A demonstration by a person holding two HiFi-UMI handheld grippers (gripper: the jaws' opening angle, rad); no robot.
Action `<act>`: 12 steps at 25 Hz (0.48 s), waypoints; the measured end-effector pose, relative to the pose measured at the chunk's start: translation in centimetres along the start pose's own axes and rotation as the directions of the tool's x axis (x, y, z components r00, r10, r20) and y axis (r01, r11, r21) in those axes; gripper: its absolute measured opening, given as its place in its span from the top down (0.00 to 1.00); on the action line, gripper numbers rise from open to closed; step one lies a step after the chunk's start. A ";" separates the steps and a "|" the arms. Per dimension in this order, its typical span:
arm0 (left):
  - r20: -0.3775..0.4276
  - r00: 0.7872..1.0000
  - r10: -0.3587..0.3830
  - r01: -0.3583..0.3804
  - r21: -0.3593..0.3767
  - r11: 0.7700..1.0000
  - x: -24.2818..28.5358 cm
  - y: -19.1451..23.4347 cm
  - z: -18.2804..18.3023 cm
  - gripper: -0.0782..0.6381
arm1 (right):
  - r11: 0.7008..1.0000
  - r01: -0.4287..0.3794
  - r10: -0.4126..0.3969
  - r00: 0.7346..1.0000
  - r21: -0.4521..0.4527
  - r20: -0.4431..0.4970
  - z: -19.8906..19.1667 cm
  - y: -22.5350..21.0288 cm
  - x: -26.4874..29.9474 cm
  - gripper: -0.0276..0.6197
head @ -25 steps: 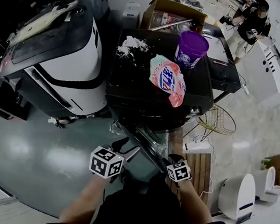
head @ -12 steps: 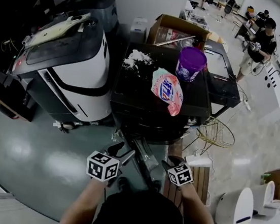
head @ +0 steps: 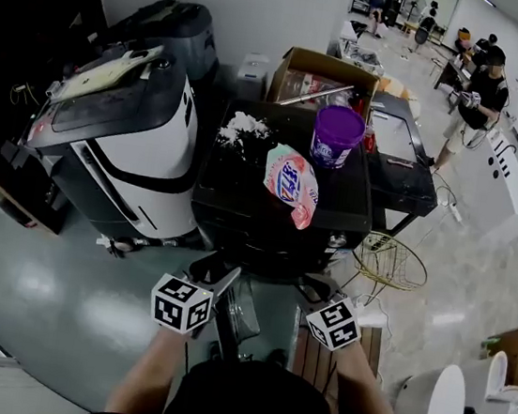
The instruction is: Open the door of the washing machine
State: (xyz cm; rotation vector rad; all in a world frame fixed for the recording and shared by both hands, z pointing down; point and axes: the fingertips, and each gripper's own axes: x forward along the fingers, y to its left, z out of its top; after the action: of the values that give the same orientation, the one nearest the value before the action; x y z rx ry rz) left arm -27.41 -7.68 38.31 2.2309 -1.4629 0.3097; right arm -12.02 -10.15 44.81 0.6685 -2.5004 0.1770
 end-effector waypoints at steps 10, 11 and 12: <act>0.054 0.998 0.025 -0.031 0.114 0.993 -0.4 -1.0 4.6 0.57 | 0.999 0.044 -0.048 0.968 0.024 0.247 9.7 -3.6 -5.0 0.85; 0.056 0.998 0.027 -0.033 0.123 0.992 -0.5 -1.0 4.9 0.57 | 0.998 0.048 -0.057 0.960 0.038 0.273 10.4 -3.8 -5.5 0.87; 0.062 0.998 0.029 -0.037 0.130 0.991 -0.5 -0.9 5.2 0.57 | 0.997 0.054 -0.067 0.953 0.049 0.296 11.1 -4.0 -6.0 0.89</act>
State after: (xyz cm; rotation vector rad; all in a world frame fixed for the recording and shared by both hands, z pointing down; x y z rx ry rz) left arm -27.08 -9.54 33.32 2.3393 -1.5536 0.3624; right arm -10.81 -13.92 32.16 0.8420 -2.7642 0.1112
